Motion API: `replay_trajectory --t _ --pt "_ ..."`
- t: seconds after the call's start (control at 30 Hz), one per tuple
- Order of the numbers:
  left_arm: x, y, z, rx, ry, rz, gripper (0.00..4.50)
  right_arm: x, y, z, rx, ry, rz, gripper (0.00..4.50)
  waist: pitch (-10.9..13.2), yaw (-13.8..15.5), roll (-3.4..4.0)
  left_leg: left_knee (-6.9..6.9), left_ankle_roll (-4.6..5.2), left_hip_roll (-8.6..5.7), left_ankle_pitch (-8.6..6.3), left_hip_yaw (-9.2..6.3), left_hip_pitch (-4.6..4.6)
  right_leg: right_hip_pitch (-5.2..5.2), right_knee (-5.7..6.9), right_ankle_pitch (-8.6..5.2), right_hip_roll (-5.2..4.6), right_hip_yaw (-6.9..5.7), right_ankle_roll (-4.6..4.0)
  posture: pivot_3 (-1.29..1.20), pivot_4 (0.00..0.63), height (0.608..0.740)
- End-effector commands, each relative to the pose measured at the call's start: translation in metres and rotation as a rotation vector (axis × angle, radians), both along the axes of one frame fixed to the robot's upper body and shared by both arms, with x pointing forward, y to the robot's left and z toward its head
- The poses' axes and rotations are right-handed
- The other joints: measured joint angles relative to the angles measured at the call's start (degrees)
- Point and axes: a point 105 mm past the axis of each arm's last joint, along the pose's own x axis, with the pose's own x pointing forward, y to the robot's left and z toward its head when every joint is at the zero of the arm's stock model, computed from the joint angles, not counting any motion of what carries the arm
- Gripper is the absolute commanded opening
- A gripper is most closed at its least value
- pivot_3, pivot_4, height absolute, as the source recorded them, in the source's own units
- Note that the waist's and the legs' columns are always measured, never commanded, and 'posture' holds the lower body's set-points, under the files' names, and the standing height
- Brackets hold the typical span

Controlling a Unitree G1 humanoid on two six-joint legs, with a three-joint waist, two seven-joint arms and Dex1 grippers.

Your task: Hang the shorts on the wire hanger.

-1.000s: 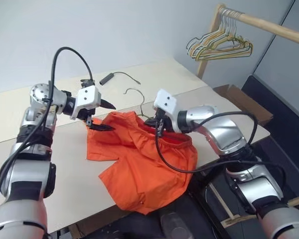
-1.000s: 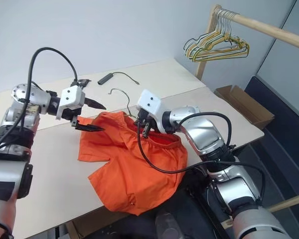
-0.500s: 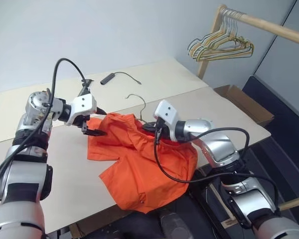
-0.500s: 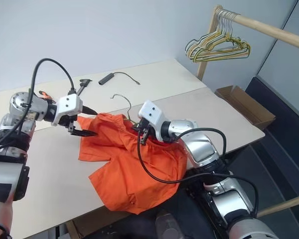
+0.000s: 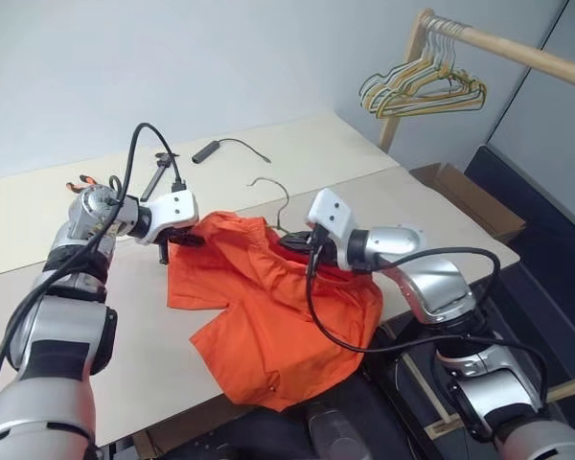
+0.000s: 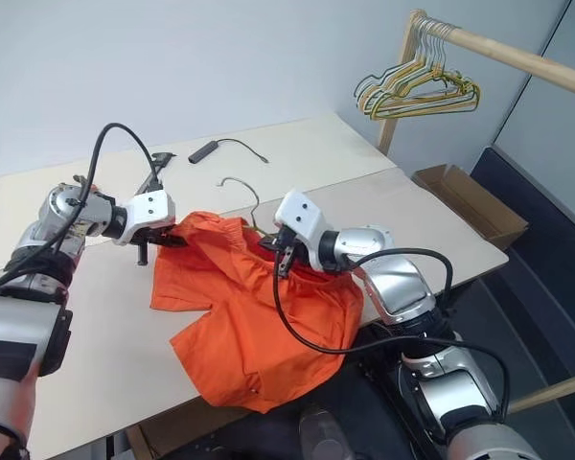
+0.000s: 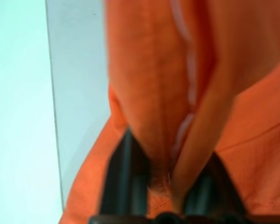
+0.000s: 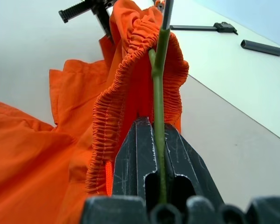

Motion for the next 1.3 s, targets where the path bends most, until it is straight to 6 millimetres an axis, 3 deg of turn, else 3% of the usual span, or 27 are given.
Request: replay_trajectory --t 0.03,0.4,0.77,0.9,1.17,1.3 --pt "0.003 0.001 0.026 -0.019 -0.071 -0.016 0.03 -0.003 -0.002 0.008 0.009 -0.034 0.007 0.0 0.0 0.0 0.0 0.0 0.0 0.0 0.0 0.0 0.0 0.0 0.0 0.0 0.0 0.0 0.0 -0.26 0.007 0.74" --pt "-0.001 0.013 0.074 -0.081 -0.162 -0.024 0.03 -0.005 -0.004 -0.016 0.016 -0.006 -0.029 0.0 0.0 0.4 -0.02 0.0 0.0 0.0 0.0 -0.01 0.01 0.01 0.0 -0.01 0.0 -0.02 0.01 -0.22 0.016 0.74" --pt "-0.002 0.017 0.075 -0.084 -0.167 -0.013 0.03 -0.011 -0.017 -0.023 0.001 -0.048 -0.033 0.0 0.0 2.1 -0.01 0.01 0.0 -0.03 0.0 0.0 -0.01 0.01 -0.04 -0.01 0.0 -0.03 0.02 -0.22 0.01 0.74" --pt "-0.004 0.017 0.068 -0.081 -0.156 -0.014 0.03 -0.014 -0.022 -0.009 -0.007 -0.071 -0.005 0.0 0.0 2.4 -0.01 0.01 0.0 -0.02 0.0 0.01 -0.01 0.01 -0.05 -0.01 0.0 -0.03 0.03 -0.23 0.006 0.74" --pt "-0.006 0.0 0.043 -0.089 -0.114 -0.066 0.03 -0.034 -0.012 0.025 -0.048 -0.022 0.176 0.0 -0.1 2.6 -0.08 0.03 0.0 -0.01 0.0 0.01 -0.03 0.01 -0.06 -0.01 0.0 -0.03 0.04 -0.24 0.0 0.74" --pt "-0.006 0.0 0.041 -0.086 -0.114 -0.058 0.03 -0.032 -0.015 0.037 -0.057 -0.006 0.198 0.0 -0.1 2.9 -0.15 0.03 0.0 -0.02 0.0 0.0 -0.04 0.02 -0.12 -0.01 -0.02 -0.05 0.04 -0.24 0.0 0.74"
